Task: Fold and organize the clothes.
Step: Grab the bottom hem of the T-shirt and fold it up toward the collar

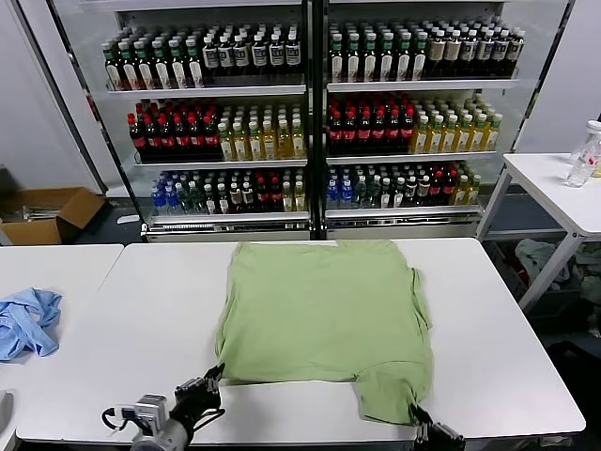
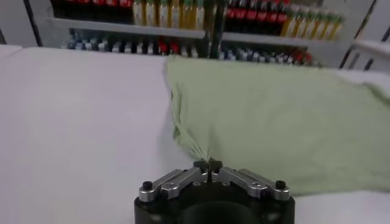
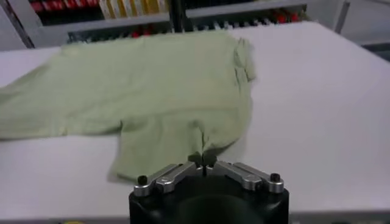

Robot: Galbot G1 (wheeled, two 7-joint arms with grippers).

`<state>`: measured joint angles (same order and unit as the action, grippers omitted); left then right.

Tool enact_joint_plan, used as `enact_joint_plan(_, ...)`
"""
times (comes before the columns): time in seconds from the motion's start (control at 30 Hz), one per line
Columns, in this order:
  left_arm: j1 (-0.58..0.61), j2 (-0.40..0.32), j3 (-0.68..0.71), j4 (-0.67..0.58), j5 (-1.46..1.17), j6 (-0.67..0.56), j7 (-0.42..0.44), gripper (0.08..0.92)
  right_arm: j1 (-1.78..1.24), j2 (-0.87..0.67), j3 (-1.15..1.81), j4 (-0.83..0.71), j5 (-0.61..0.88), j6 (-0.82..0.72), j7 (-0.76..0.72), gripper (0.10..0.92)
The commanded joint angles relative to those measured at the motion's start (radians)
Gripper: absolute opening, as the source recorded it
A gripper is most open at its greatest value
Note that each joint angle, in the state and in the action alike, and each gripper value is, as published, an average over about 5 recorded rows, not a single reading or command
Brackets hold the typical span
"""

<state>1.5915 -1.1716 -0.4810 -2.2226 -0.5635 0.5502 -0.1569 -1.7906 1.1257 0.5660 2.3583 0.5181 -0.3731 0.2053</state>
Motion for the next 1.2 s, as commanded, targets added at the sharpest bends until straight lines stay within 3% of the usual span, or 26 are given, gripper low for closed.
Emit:
enact_joint_plan(0.03,0.019,0.052,-0.08,-0.17,-0.189,-0.031,0.012,0.084,0.051,-0.024,0.05,0.049,0.034,0.026,-0.011,0.105)
enact_joint_plan(0.53,-0.397,0.112,0.038,0.295,-0.228,-0.085,0.042,0.084,0.605,-0.118,-0.128,-0.4,0.04,0.009,-0.003,0.105)
enact_joint_plan(0.9,-0.531,0.07,0.167,0.472,-0.135,-0.124,0.046,0.084,0.775,-0.077,-0.272,-0.582,-0.087,0.013,-0.011,0.106)
enact_joint_plan(1.03,-0.515,0.073,0.168,0.462,-0.13,-0.113,0.047,0.109,0.794,-0.062,-0.3,-0.586,-0.159,0.001,-0.044,0.171)
enact_joint_plan(1.2,-0.467,0.073,0.148,0.403,-0.13,-0.108,0.046,0.242,0.758,-0.048,-0.31,-0.556,-0.259,-0.01,-0.076,0.317)
